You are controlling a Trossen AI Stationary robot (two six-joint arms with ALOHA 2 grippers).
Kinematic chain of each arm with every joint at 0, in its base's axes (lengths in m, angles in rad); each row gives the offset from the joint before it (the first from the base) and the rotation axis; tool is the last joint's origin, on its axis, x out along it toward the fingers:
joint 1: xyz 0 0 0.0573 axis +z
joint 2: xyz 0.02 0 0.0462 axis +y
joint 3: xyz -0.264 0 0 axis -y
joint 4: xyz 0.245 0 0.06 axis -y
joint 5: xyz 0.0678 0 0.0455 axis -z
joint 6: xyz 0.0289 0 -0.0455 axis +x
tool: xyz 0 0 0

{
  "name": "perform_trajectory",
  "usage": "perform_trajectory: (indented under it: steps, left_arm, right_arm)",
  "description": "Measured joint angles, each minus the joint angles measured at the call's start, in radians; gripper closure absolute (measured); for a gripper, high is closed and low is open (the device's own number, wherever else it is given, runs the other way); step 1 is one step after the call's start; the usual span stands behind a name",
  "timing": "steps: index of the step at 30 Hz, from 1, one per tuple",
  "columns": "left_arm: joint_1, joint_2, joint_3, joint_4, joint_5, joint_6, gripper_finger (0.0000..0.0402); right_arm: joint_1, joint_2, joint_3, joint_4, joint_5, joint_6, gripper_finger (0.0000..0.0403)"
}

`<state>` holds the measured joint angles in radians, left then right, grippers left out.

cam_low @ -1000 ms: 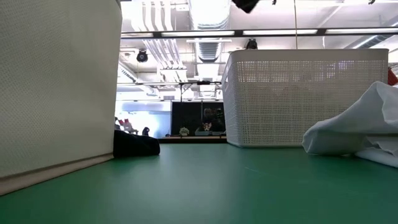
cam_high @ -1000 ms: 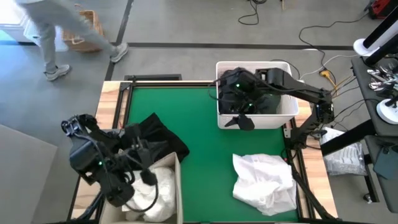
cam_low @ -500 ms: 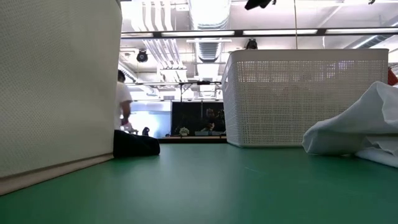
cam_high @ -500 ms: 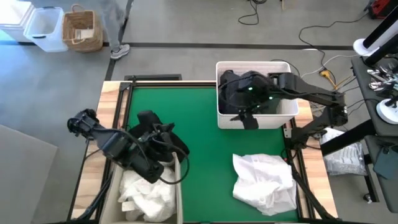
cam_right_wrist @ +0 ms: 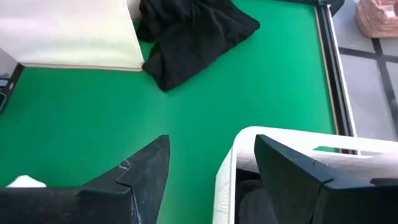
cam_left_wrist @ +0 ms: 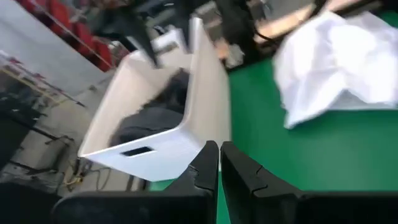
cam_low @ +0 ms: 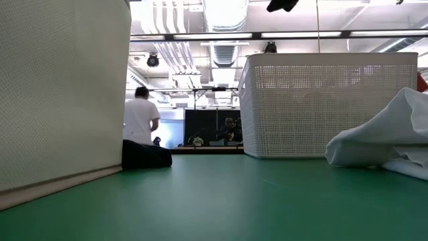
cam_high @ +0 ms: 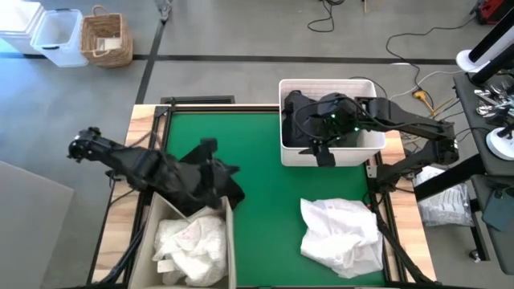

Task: Sort clothes
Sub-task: Put the black shirt into the top right white bin

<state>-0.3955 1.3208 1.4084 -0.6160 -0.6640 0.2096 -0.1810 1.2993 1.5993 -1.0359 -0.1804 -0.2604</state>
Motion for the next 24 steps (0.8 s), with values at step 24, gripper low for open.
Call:
perform_trajectory:
  steps: [24]
  left_arm:
    - [0.06,-0.387,-0.424,0.403,-0.081,0.139,0.0401]
  right_arm:
    - [0.172,0.161,-0.001,0.206,0.134,0.009,0.018]
